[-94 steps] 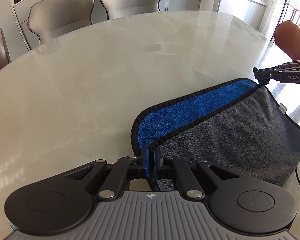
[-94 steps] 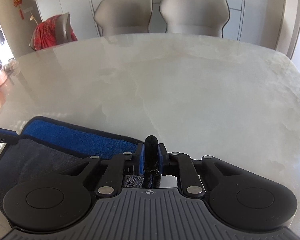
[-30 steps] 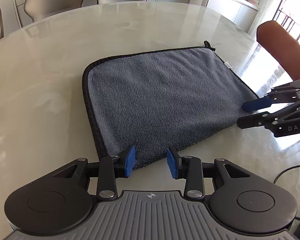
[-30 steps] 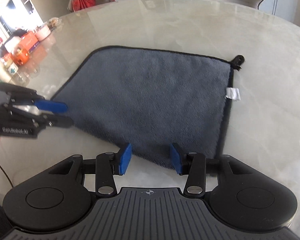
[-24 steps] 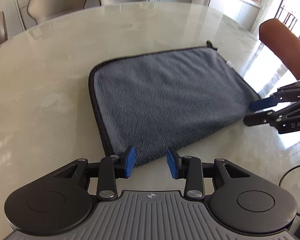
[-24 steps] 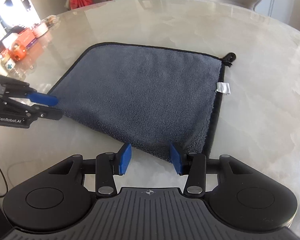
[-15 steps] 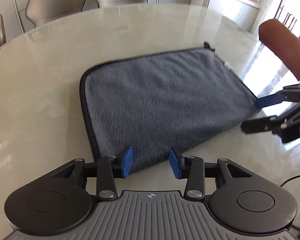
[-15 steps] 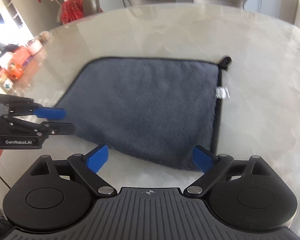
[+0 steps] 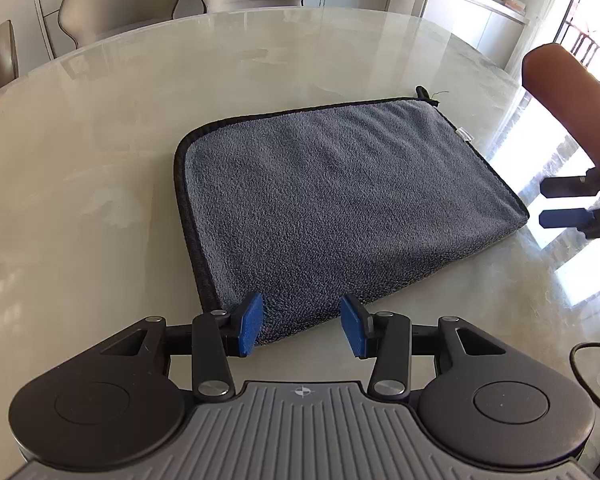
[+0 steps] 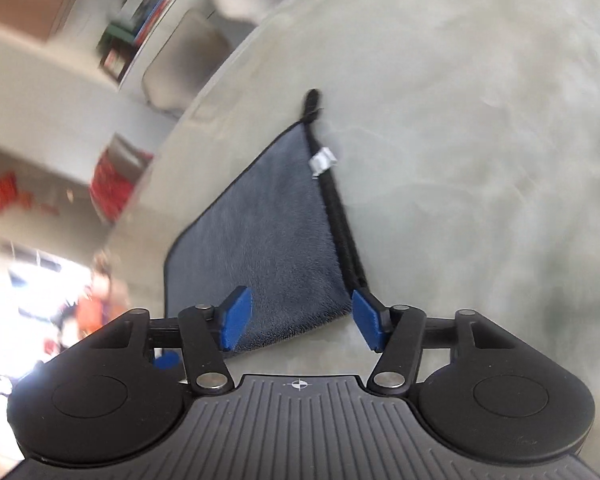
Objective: Fold towel
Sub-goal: 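Grasp the towel's hanging-loop corner with the right gripper and lift it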
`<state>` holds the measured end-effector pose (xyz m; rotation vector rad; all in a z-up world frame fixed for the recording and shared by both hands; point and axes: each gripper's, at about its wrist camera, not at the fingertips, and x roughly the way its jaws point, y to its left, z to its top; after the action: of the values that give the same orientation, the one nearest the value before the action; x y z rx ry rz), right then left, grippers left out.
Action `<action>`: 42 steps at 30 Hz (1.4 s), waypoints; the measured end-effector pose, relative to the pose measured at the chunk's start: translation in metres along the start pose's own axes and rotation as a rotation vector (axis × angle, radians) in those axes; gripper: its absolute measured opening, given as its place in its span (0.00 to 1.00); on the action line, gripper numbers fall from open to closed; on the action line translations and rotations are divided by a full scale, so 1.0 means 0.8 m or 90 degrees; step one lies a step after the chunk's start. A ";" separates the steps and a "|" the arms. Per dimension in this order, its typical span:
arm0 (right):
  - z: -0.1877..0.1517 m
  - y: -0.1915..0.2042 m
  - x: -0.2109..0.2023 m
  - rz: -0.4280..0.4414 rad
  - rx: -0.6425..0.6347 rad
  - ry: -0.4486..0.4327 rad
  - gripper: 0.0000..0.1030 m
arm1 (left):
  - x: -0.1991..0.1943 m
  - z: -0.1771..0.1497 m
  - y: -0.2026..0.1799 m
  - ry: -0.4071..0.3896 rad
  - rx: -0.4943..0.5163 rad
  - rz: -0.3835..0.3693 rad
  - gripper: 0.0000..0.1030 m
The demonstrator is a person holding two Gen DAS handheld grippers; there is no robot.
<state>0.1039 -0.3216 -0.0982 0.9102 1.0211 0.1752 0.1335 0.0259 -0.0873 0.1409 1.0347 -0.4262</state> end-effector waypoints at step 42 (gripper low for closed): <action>-0.003 -0.009 0.029 0.044 -0.010 -0.097 0.11 | 0.001 0.003 0.003 0.004 -0.013 0.004 0.47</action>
<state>0.1128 -0.3131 -0.1194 0.9309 0.8466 0.1694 0.1369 0.0272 -0.0867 0.1270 1.0443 -0.4096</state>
